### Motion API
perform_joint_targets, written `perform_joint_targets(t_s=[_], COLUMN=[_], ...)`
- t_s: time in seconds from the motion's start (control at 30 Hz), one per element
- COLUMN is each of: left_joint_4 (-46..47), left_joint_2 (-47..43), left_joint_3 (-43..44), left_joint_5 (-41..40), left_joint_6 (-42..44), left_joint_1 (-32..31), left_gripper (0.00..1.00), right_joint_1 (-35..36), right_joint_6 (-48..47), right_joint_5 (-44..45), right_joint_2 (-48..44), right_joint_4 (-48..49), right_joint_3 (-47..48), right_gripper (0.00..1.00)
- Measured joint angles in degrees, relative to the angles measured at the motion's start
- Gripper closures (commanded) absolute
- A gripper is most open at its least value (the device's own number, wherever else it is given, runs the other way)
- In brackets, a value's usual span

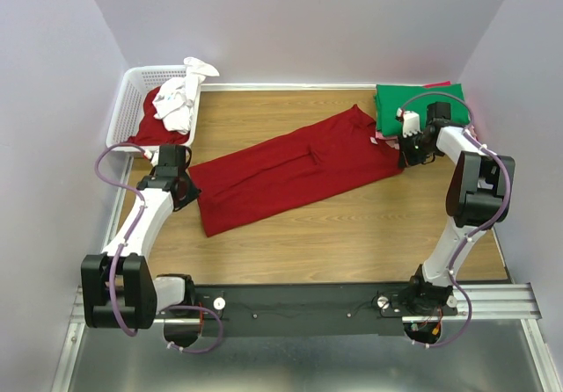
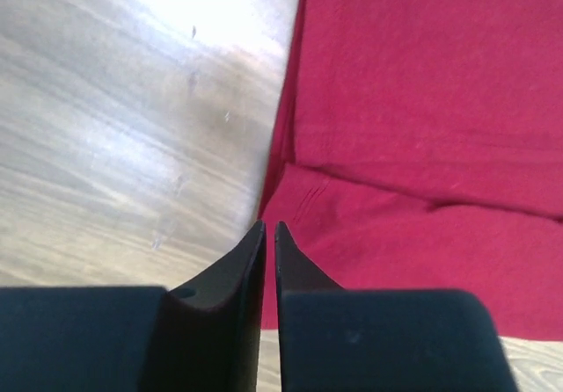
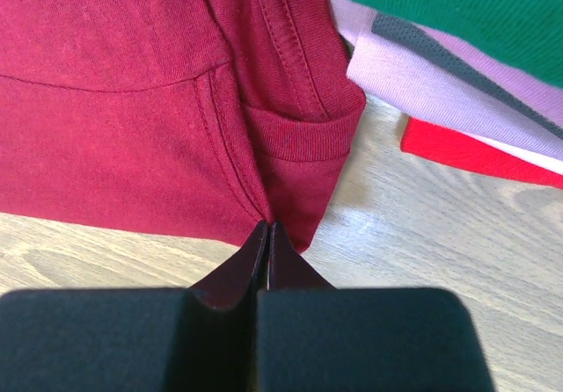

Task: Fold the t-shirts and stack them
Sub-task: Fold the tshirt

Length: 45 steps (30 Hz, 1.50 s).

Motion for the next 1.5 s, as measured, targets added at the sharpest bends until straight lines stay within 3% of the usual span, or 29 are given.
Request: perform_joint_targets(t_s=[0.1, 0.17, 0.27, 0.3, 0.33, 0.37, 0.4, 0.43, 0.47, 0.67, 0.73, 0.97, 1.07, 1.13, 1.27, 1.33, 1.5], left_joint_4=[-1.38, -2.23, -3.13, -3.15, -3.02, -2.93, -2.51, -2.05, -1.31, 5.07, 5.95, 4.02, 0.85, -1.22, -4.55, -6.34, -8.76], left_joint_2=[-0.02, -0.24, -1.22, -2.21, -2.89, -3.85, -5.27, -6.56, -8.55, -19.82, -21.18, -22.08, -23.78, -25.35, -28.52, -29.81, -31.98], left_joint_3=[0.17, 0.35, 1.27, 2.03, 2.58, 3.17, 3.91, 4.37, 4.96, 8.33, 9.22, 12.39, 15.96, 19.32, 24.85, 27.06, 31.15], left_joint_5=[0.15, 0.17, 0.2, 0.33, 0.39, 0.72, 1.77, 2.29, 3.41, 9.68, 10.43, 9.86, 4.28, -1.16, -11.23, -15.34, -22.1], left_joint_6=[-0.46, -0.46, 0.35, 1.53, 2.1, 3.21, 4.44, 5.68, 7.13, 13.88, 15.08, 14.78, 12.22, 10.34, 7.43, 6.49, 5.35], left_joint_1=[0.02, 0.07, 0.31, 0.37, 0.39, 0.37, 0.39, 0.39, 0.42, 0.59, 0.59, 0.59, 0.59, 0.59, 0.59, 0.59, 0.59], left_gripper=[0.72, 0.72, 0.71, 0.61, 0.56, 0.44, 0.44, 0.29, 0.21, 0.19, 0.19, 0.19, 0.19, 0.17, 0.16, 0.16, 0.16], right_joint_1=[0.0, 0.0, -0.04, -0.04, -0.04, -0.07, -0.09, -0.13, -0.15, 1.99, 6.99, 44.85, 55.82, 62.71, 72.41, 76.17, 79.17], right_joint_6=[-0.02, -0.11, -0.44, -0.35, -0.66, -0.96, -0.81, -1.49, -1.97, -10.14, -13.73, -25.66, -25.81, -24.52, -21.75, -20.39, -17.16], right_joint_5=[0.0, 0.0, 0.04, 0.04, 0.04, 0.0, 0.0, -0.13, -0.61, -7.72, -9.75, -17.42, -16.96, -11.91, -2.05, 2.49, 12.15], right_joint_2=[0.0, 0.0, -0.11, -0.46, -0.59, -1.36, -2.19, -3.93, -5.9, -16.11, -17.77, -18.38, -13.27, -6.93, 3.39, 7.85, 17.73], right_joint_4=[0.0, 0.02, 0.0, -0.02, -0.02, -0.04, -0.11, -0.28, -0.74, -6.93, -8.96, -6.64, -5.25, -1.44, 4.42, 5.79, 9.84], right_joint_3=[0.0, 0.0, 0.0, -0.02, -0.02, -0.09, -0.24, -0.61, -0.83, -0.02, -0.55, -10.4, -6.05, 0.09, 8.66, 12.41, 21.66], right_gripper=[0.83, 0.66, 0.52, 0.39, 0.39, 0.29, 0.24, 0.2, 0.14, 0.0, 0.0, 0.0, 0.0, 0.01, 0.05, 0.12, 0.25])
